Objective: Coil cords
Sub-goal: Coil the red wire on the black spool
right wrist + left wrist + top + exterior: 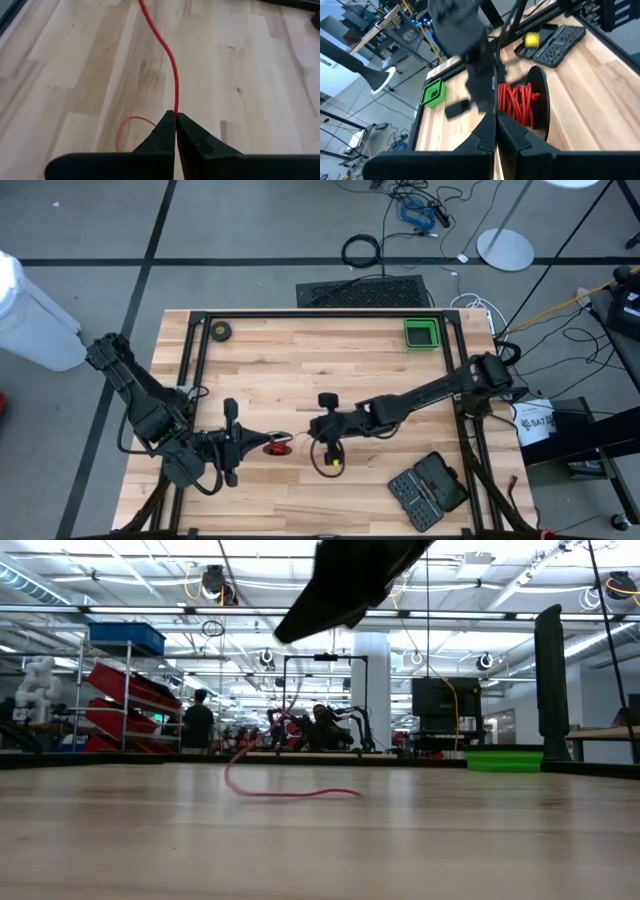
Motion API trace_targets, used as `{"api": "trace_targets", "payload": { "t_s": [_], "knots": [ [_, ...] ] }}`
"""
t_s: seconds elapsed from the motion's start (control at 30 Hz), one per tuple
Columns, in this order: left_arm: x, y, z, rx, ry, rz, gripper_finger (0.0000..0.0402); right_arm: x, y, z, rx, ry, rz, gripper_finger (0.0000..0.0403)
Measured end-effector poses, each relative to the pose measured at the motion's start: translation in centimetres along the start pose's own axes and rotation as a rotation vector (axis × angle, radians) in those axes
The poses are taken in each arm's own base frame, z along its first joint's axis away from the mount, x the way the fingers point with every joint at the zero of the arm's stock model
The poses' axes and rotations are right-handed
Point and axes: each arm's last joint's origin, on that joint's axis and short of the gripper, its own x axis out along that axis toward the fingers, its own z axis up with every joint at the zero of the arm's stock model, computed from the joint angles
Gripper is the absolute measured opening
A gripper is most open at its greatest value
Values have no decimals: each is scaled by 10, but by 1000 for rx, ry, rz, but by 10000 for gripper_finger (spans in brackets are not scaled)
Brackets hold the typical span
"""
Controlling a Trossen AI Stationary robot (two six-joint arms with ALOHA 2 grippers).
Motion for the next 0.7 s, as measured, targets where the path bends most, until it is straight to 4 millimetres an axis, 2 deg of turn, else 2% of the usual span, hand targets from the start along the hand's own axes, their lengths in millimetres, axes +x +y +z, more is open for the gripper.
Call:
{"api": "trace_targets", "payload": {
  "t_s": [0.33, 0.7],
  "knots": [
    [0, -1, -4, 12, 30, -21, 8, -54, 18, 17, 42, -85, -66, 0],
    [0, -1, -4, 12, 30, -39, 8, -89, 37, 27, 21, -191, -85, 0]
  ]
}}
